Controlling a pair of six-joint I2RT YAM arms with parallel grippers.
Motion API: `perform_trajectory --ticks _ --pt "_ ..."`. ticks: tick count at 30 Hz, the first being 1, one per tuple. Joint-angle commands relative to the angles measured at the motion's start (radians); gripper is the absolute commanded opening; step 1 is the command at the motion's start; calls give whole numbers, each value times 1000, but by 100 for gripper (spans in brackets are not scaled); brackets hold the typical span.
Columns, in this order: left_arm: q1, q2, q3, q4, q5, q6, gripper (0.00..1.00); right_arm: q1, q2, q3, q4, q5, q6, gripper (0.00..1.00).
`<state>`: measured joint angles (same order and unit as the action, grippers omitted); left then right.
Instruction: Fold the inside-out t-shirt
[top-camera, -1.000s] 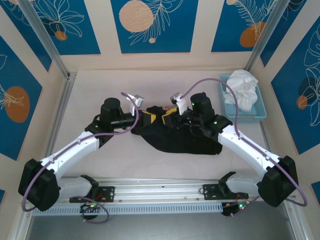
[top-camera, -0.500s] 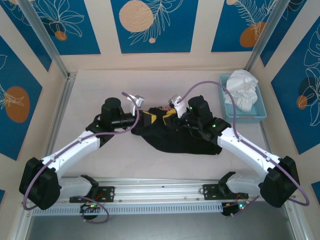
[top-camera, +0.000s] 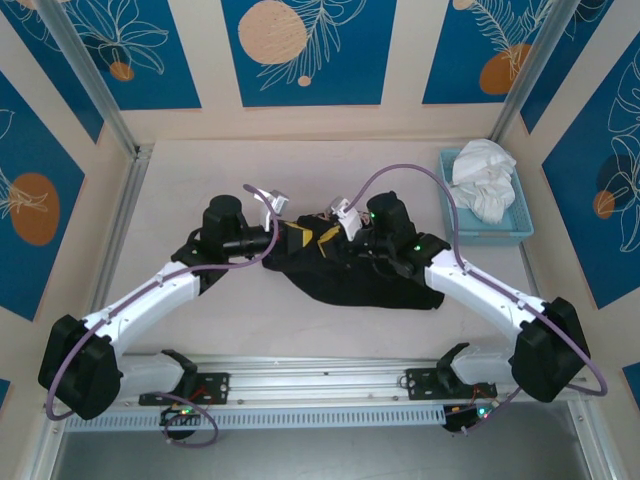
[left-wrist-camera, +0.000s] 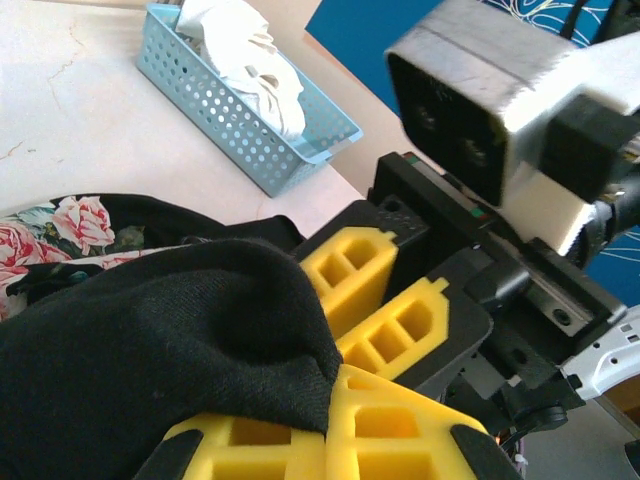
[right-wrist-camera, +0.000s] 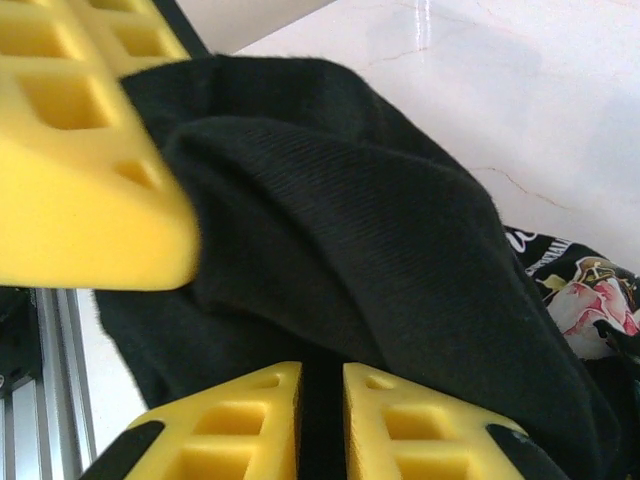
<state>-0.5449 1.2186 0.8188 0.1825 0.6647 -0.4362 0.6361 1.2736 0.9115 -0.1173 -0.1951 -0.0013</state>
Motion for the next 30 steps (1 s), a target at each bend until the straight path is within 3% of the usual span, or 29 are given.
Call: perform_trajectory --ticks 1,4,7,8,16,22,27,30 --pt "10 -7 -6 8 18 16 0 -9 20 41 35 -20 -8 22" --pt "10 -8 -4 2 18 21 0 -17 35 47 51 -50 -5 19" --pt "12 -14 -4 -10 6 27 0 -28 29 40 61 -125 -6 1" --pt "11 -17 -4 -14 -4 29 0 -33 23 34 62 -153 -8 0" --pt "28 -36 -27 -22 -81 30 0 -122 -51 -13 103 -324 78 0" --pt "30 -31 -26 -13 -57 27 0 -96 -23 12 64 -275 56 0" --pt "30 -32 -27 -10 -44 22 0 -59 26 46 40 -200 28 24" --pt "30 -32 -30 -5 -38 17 0 -63 52 55 38 -156 29 30"
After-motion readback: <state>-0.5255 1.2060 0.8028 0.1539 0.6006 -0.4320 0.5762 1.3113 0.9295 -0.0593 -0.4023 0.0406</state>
